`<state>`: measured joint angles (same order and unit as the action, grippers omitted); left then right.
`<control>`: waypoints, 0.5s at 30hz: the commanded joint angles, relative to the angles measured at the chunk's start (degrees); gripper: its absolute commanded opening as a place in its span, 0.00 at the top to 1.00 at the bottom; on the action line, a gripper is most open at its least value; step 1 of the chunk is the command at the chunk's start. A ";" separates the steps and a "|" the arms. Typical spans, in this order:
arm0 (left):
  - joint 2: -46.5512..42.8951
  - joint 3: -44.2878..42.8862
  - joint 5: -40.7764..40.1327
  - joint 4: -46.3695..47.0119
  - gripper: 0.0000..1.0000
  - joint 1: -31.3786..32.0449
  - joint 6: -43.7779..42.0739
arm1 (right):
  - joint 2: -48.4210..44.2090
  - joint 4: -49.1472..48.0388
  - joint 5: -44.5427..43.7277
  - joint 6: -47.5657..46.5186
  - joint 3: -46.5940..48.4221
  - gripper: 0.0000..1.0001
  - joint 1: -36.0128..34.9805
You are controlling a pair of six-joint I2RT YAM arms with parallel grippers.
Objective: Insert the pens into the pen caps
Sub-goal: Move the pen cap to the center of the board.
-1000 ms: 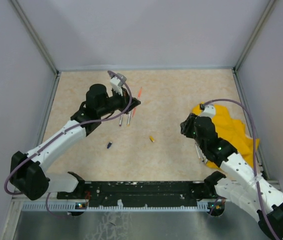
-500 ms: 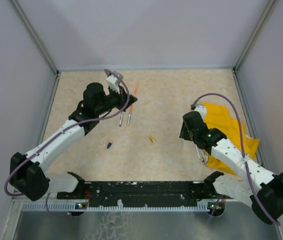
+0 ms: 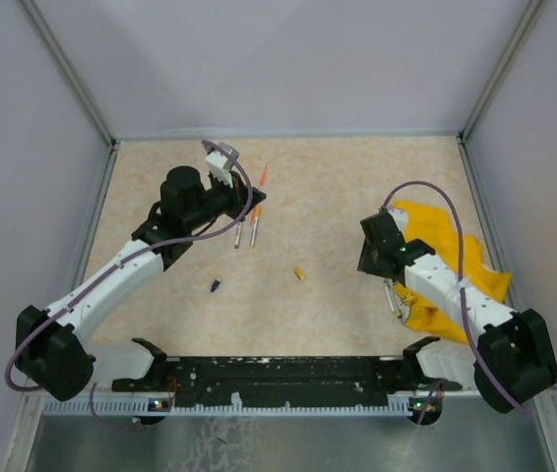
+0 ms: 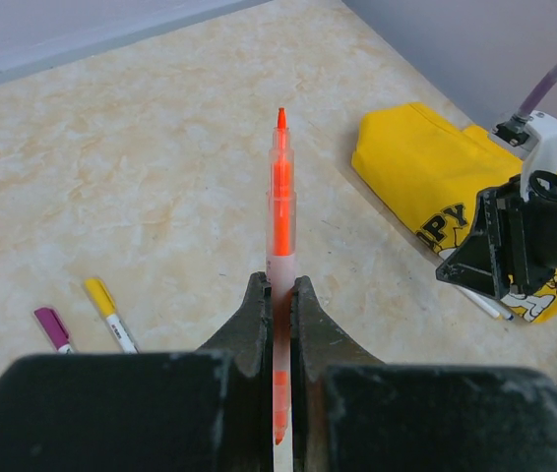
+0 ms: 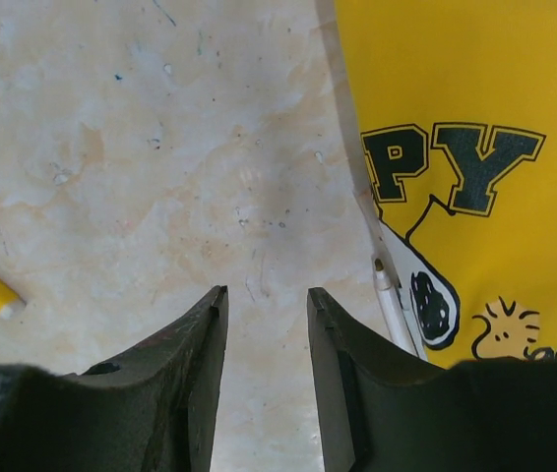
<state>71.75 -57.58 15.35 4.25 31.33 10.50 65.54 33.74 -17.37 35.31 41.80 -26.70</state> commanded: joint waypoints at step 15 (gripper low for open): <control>-1.27 0.76 -0.68 1.33 1.00 -0.36 -0.85 | 11.95 -7.43 7.48 -5.26 3.29 0.59 10.70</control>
<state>71.75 -57.28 14.94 4.25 31.33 10.41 76.36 27.90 -10.26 31.68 42.06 -16.97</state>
